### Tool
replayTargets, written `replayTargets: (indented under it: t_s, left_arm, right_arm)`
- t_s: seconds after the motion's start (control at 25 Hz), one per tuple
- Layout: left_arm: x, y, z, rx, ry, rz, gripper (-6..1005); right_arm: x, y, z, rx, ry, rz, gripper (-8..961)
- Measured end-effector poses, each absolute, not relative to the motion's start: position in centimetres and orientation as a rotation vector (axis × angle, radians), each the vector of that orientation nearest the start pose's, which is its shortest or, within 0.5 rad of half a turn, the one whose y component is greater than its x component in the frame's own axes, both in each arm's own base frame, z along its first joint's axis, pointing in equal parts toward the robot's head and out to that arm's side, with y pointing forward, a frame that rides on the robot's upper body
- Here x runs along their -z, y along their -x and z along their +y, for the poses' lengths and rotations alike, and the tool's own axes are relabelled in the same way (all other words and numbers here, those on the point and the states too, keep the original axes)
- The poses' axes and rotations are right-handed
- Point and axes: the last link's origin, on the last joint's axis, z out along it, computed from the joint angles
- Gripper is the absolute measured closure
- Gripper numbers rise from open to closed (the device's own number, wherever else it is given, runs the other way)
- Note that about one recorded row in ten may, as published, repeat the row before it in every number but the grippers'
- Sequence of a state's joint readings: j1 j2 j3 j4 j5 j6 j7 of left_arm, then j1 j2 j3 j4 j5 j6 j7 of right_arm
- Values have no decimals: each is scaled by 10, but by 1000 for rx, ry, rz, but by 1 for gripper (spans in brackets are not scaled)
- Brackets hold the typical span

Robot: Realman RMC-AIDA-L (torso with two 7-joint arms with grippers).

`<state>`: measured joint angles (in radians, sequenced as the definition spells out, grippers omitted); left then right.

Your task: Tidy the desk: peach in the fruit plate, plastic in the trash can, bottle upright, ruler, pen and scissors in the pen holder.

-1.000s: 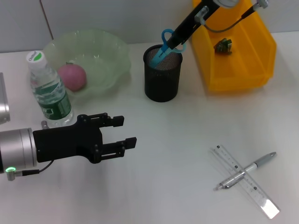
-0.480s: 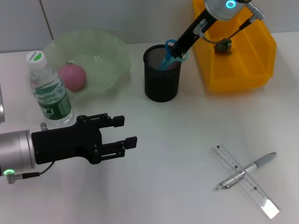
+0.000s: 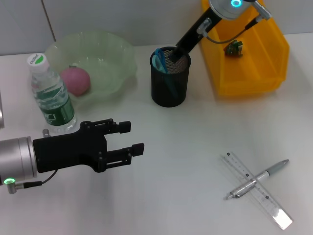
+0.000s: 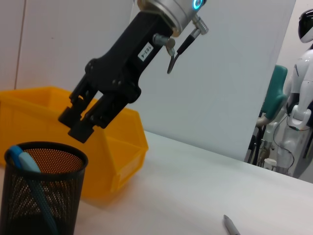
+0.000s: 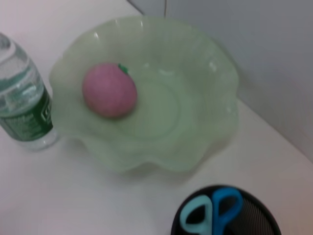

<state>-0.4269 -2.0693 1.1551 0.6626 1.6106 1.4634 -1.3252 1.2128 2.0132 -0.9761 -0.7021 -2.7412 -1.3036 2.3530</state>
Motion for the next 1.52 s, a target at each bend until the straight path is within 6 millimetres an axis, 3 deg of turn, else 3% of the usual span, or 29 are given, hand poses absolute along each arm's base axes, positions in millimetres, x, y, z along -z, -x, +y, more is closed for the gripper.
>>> replayTargets:
  t_s: [0.2, 0.44, 0.68, 0.84, 1.04, 1.12, 1.32, 1.52]
  left_arm:
    - [36, 241, 308, 813, 2811, -538, 319]
    - [36, 241, 307, 818, 2815, -538, 319]
    - [35, 241, 306, 825, 2820, -540, 320]
    - [34, 240, 306, 829, 2826, -546, 320]
    - [35, 239, 306, 834, 2831, -546, 320]
    - [35, 239, 305, 832, 2835, -545, 320]
    - [35, 239, 300, 796, 2897, -514, 320]
    - [28, 242, 294, 624, 3053, -413, 320]
  right_arm:
    - [-12, -81, 464, 311, 2595, 651, 487]
    - [-36, -79, 444, 220, 2578, 669, 329]
    - [-63, -95, 411, 23, 2627, 761, 329]
    - [-70, -105, 396, -11, 2646, 796, 329]
    - [-70, -129, 372, -139, 2713, 840, 328]
    - [-66, -154, 359, -250, 2751, 894, 328]
    - [-61, -186, 342, -302, 2811, 1002, 328]
    - [-63, -195, 331, -261, 2874, 1083, 328]
